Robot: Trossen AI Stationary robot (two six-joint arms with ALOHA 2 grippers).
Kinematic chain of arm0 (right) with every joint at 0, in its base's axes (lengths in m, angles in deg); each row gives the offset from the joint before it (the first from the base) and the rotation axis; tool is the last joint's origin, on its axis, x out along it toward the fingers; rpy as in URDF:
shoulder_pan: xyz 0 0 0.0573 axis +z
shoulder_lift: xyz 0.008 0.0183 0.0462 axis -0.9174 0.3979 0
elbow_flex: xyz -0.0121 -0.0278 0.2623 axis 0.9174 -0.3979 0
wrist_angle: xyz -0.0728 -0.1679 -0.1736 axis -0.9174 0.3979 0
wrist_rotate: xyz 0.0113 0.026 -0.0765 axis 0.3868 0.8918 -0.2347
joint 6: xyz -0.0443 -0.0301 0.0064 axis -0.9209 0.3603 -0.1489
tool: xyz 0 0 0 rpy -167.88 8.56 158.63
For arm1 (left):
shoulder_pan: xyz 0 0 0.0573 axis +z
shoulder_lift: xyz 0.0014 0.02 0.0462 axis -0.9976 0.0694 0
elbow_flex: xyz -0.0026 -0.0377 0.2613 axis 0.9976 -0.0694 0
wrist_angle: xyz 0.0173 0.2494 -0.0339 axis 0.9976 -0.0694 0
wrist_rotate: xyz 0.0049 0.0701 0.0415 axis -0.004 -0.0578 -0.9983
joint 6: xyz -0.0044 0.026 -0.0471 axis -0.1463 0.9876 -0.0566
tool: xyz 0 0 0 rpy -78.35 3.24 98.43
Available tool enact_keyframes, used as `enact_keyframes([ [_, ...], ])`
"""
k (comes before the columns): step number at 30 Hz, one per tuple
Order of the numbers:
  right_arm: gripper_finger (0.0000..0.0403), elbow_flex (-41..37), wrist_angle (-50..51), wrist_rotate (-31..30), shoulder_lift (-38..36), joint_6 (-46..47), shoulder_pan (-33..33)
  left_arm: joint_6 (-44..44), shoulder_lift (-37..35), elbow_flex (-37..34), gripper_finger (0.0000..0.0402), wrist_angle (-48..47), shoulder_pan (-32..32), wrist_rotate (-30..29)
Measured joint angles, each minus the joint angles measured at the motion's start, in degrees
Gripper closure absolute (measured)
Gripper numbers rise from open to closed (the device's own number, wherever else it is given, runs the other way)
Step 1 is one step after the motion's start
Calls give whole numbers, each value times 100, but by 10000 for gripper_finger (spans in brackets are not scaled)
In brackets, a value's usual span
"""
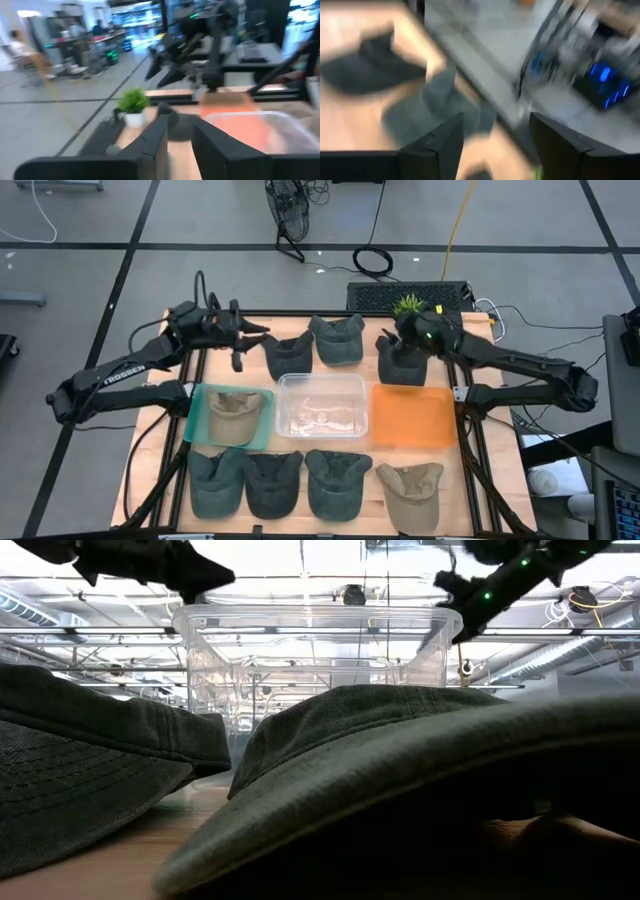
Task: Pick & Place hat
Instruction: Put the top right black cap into the orange bin
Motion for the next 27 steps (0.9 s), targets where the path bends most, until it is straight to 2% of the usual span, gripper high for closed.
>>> enact_keyframes([
  [4,180,290,1200,227,232,-93,-349,-46,-78,0,309,-196,112,504],
  [7,187,293,1840,363,364,-487,-571,-8,-80,0,309,-230,110,543],
  [11,198,291,2519,438,641,-434,-792,29,-62,0,309,-246,110,543],
  [16,197,97,2492,513,885,-550,-868,89,-62,0,309,-281,108,543],
  [22,167,-159,2425,549,964,-656,-868,107,-62,0,309,-513,108,543],
  [27,145,-240,2471,984,962,-657,-868,92,-62,0,309,-541,108,538],
])
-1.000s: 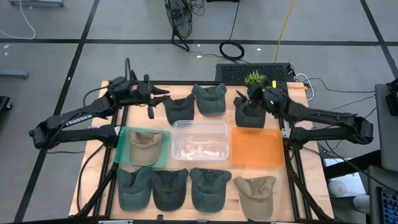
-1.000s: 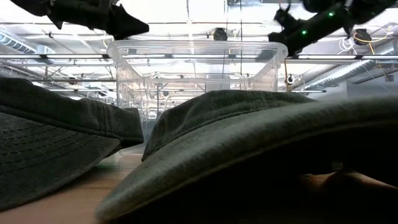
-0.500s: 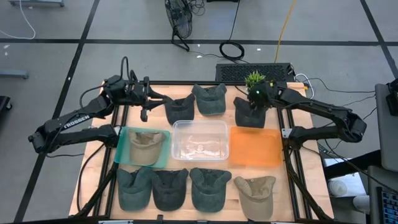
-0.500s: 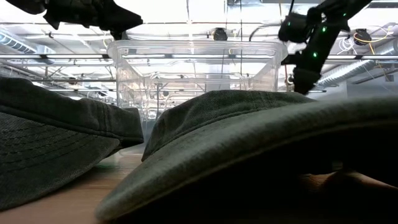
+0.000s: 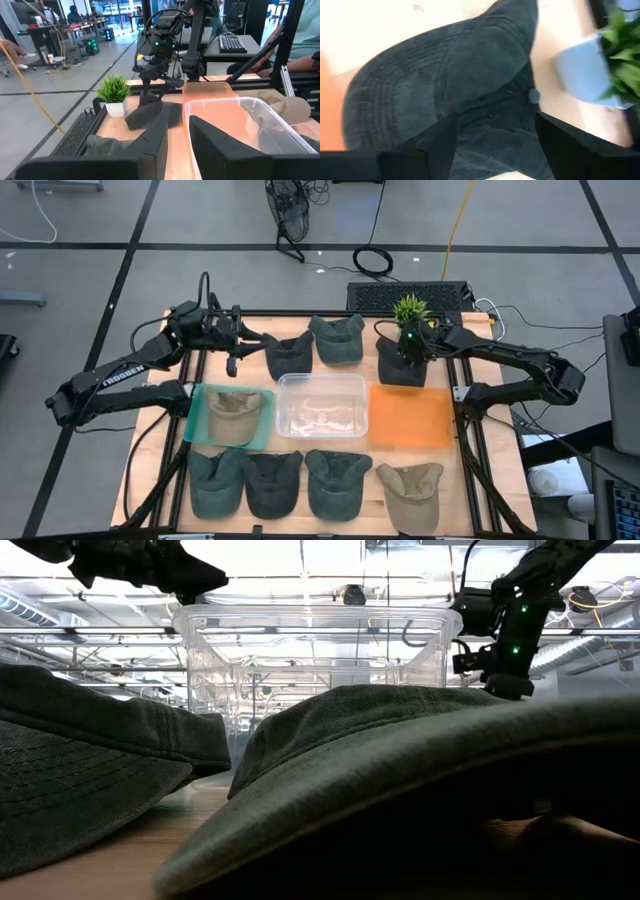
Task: Pick & Place hat
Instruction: Put the top right black cap into the orange bin
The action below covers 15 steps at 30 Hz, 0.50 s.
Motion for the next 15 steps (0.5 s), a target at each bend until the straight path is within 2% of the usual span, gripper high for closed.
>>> enact_keyframes([
  [6,138,-2,-12,-341,-112,-35,7,19,0,0,309,-326,-1,-72],
  [12,138,96,-52,-327,-463,-142,7,11,0,0,309,-511,0,-653],
  [15,138,101,-27,56,-593,-16,4,-6,0,0,309,-625,0,-866],
])
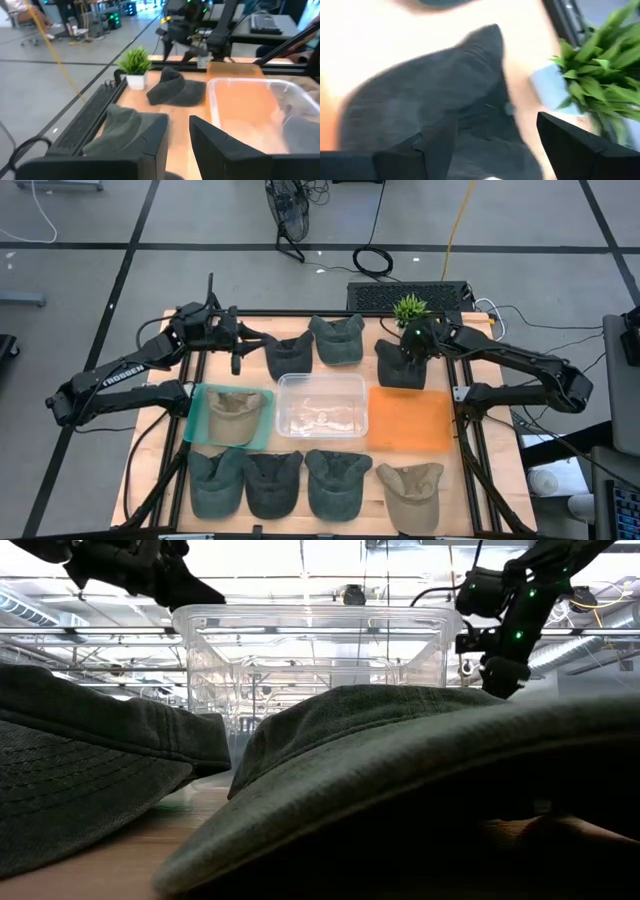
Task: Pick & Place hat
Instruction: Put the top right black cap into the orange bin
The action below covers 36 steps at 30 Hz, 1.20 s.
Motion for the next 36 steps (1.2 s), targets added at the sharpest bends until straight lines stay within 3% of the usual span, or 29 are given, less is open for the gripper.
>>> enact_keyframes([
  [4,138,-13,240,656,85,161,15,9,0,-67,309,52,0,-42],
  [12,139,-361,-183,650,355,29,-70,-10,118,-98,309,39,4,-97],
  [17,160,-739,-562,641,452,-24,-70,47,352,-98,309,52,2,-170],
  [20,189,-857,-694,599,456,-196,-70,49,492,-98,309,70,29,-218],
  [23,234,-859,-727,162,454,-300,-70,47,616,-98,309,153,76,-234],
  [30,385,-863,-711,-124,391,-468,-67,-408,802,-101,309,469,355,-252],
  [36,394,-838,-566,-734,-105,-445,71,-580,802,-101,309,544,459,-252],
])
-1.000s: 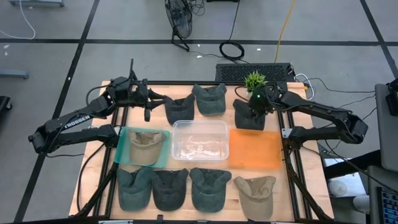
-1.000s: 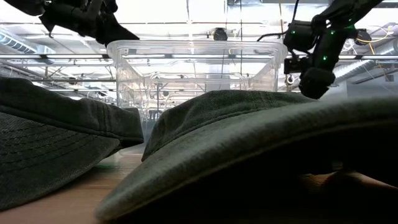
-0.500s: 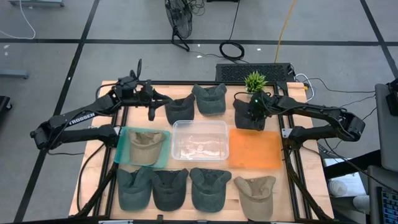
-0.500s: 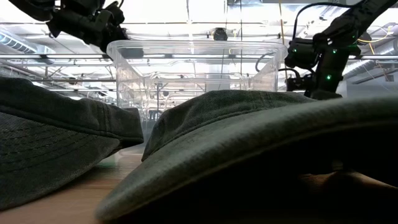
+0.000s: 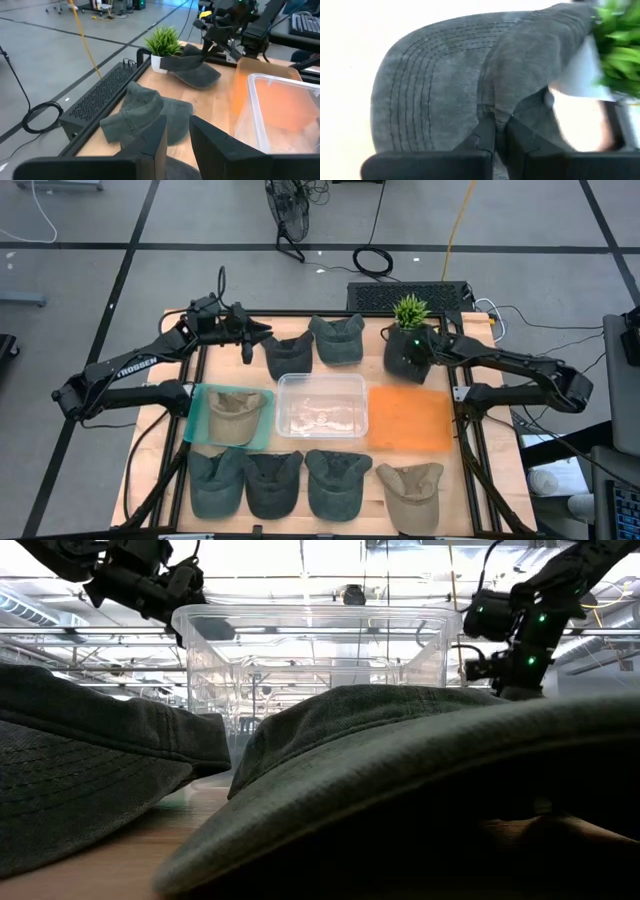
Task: Pick & Place hat
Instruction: Put the top right black cap into the orange bin
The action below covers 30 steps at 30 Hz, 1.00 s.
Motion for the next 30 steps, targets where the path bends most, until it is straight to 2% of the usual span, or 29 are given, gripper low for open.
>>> enact_keyframes([
  [8,400,711,483,-115,-1082,199,539,-153,0,0,309,365,-4,7],
  [12,401,1315,1265,-114,-1243,674,986,-269,0,0,309,451,-57,4],
  [16,401,1832,1961,-112,-1067,1388,1600,-260,0,0,309,453,-107,14],
  [21,402,2379,1745,-176,-707,1777,2455,-320,-3,0,309,573,-114,15],
  [27,402,3186,1951,-744,56,2209,3544,-415,-3,0,309,557,-114,13],
  [30,402,3693,2347,-740,525,2611,3998,-428,-2,0,309,586,-114,13],
])
